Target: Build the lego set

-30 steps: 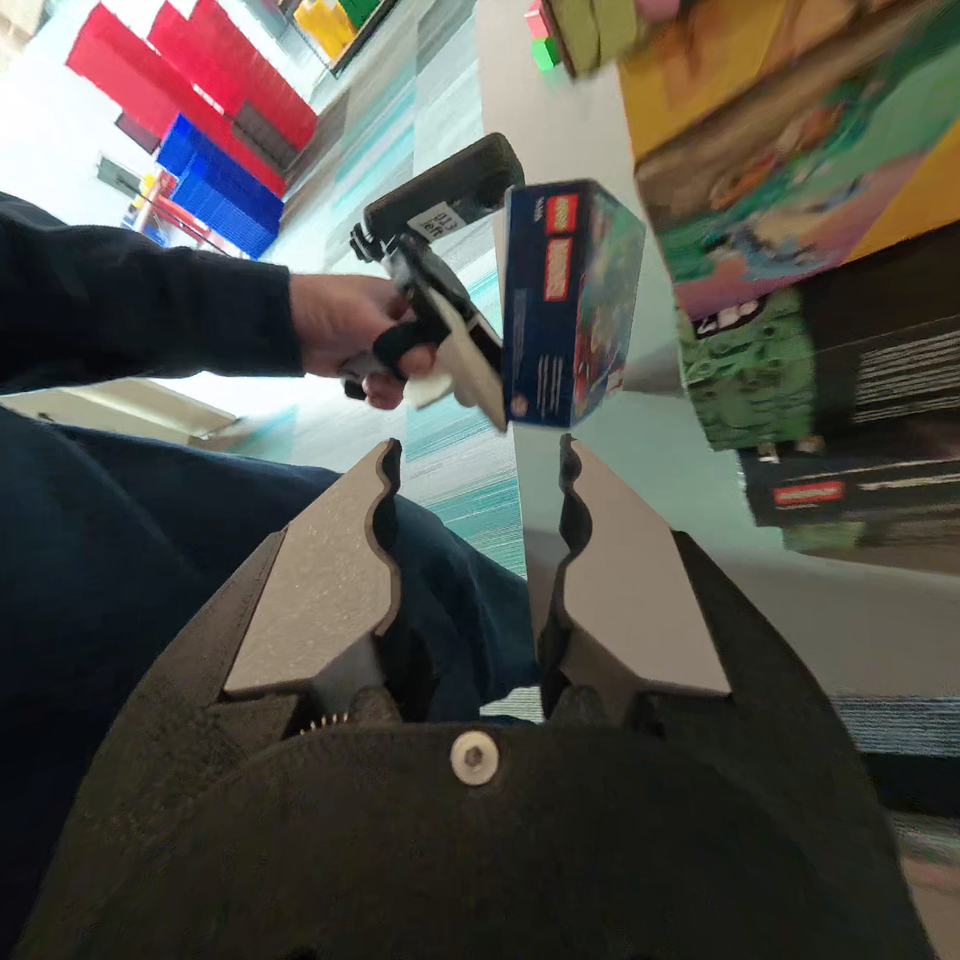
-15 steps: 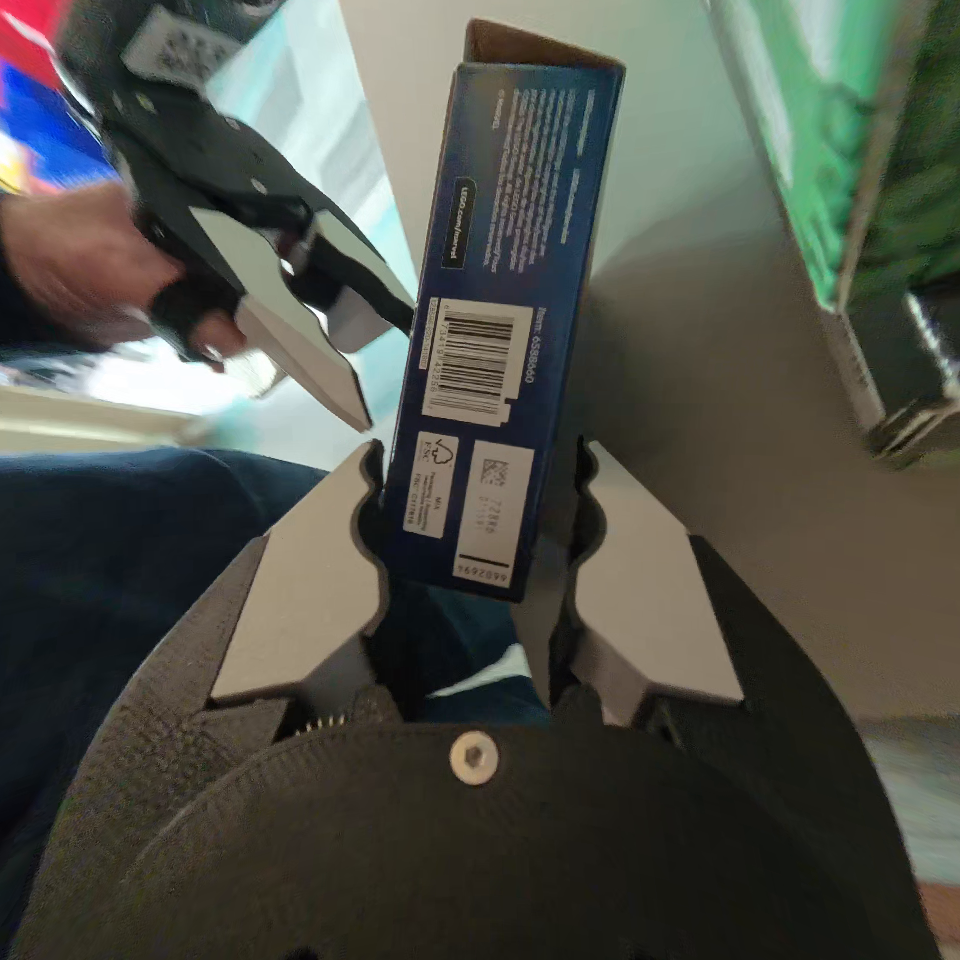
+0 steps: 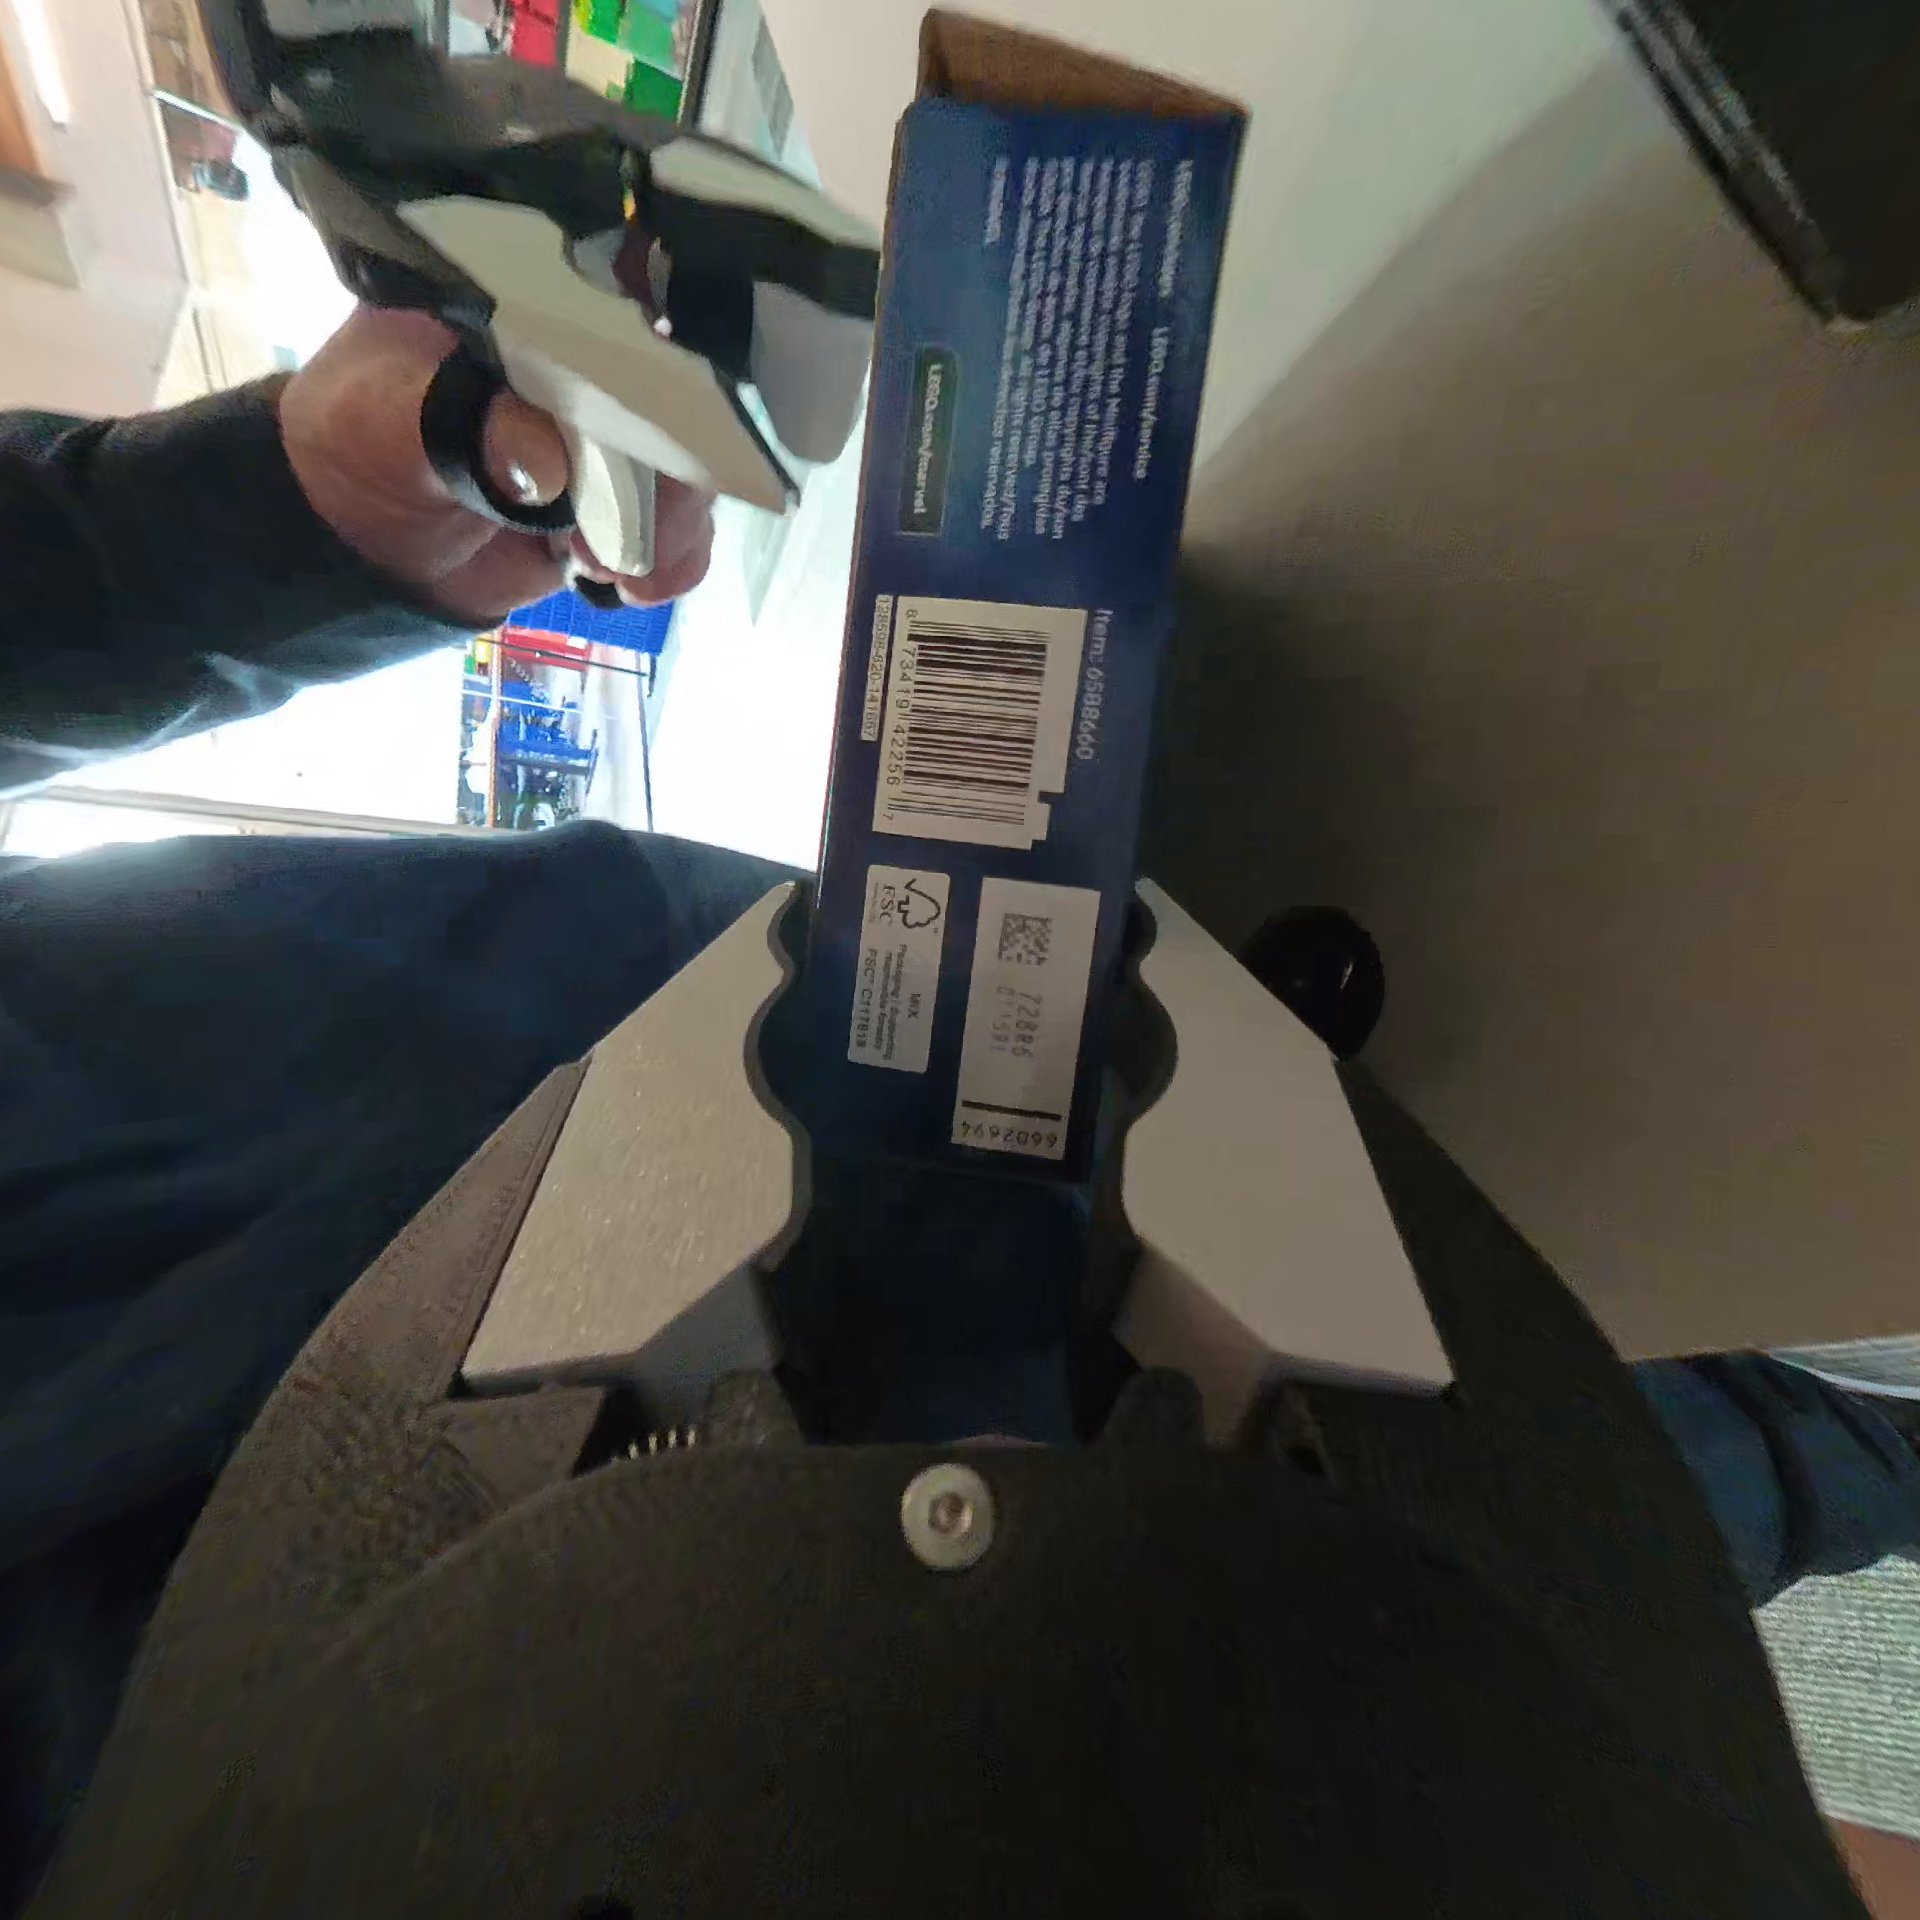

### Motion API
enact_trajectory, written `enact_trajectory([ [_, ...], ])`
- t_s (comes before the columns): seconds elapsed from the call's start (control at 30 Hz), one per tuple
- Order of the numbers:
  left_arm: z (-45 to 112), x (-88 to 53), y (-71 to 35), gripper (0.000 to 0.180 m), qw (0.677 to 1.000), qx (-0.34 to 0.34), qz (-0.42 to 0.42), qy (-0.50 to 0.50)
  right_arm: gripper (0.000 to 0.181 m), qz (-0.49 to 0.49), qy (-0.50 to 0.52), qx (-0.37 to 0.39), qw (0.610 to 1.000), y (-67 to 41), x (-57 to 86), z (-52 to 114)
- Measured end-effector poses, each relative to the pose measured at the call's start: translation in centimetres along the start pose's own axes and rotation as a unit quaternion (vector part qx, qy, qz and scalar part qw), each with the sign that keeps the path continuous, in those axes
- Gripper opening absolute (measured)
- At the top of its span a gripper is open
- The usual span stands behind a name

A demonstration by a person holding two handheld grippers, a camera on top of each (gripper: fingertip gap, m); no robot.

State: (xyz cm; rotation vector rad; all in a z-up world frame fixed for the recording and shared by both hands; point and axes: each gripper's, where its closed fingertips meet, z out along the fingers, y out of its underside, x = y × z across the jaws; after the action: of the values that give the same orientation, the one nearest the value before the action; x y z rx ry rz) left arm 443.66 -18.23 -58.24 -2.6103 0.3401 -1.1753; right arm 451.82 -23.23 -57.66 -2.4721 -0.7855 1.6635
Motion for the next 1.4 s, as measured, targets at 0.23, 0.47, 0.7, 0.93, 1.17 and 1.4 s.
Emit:
enact_trajectory([
  [0.23, 5.0, 3.2, 1.7, 0.094, 0.996, -0.066, 0.052, 0.008, 0.054, 0.025, 0.013, 0.023, 0.999, 0.5, 0.2, -0.7],
  [0.47, 7.3, 5.6, 3.7, 0.104, 0.990, -0.129, 0.059, -0.016, 0.053, 0.061, 0.010, 0.117, 0.991, -2.9, 1.3, -4.1],
  [0.7, 8.5, 4.8, 2.7, 0.089, 0.991, -0.131, 0.023, -0.003, 0.071, 0.107, 0.057, 0.145, 0.982, -1.0, 3.8, -5.5],
  [0.93, 9.8, 3.7, 3.1, 0.064, 0.989, -0.146, 0.020, -0.021, 0.075, 0.166, 0.113, 0.160, 0.967, 2.9, 4.8, -6.4],
  [1.17, 10.2, 3.7, 3.1, 0.063, 0.988, -0.145, 0.041, -0.017, 0.065, 0.162, 0.150, 0.184, 0.958, 6.2, 2.3, -8.5],
  [1.4, 10.5, 4.2, 3.5, 0.062, 0.988, -0.154, 0.024, 0.006, 0.068, 0.274, 0.049, 0.072, 0.958, 11.8, 1.4, -4.6],
])
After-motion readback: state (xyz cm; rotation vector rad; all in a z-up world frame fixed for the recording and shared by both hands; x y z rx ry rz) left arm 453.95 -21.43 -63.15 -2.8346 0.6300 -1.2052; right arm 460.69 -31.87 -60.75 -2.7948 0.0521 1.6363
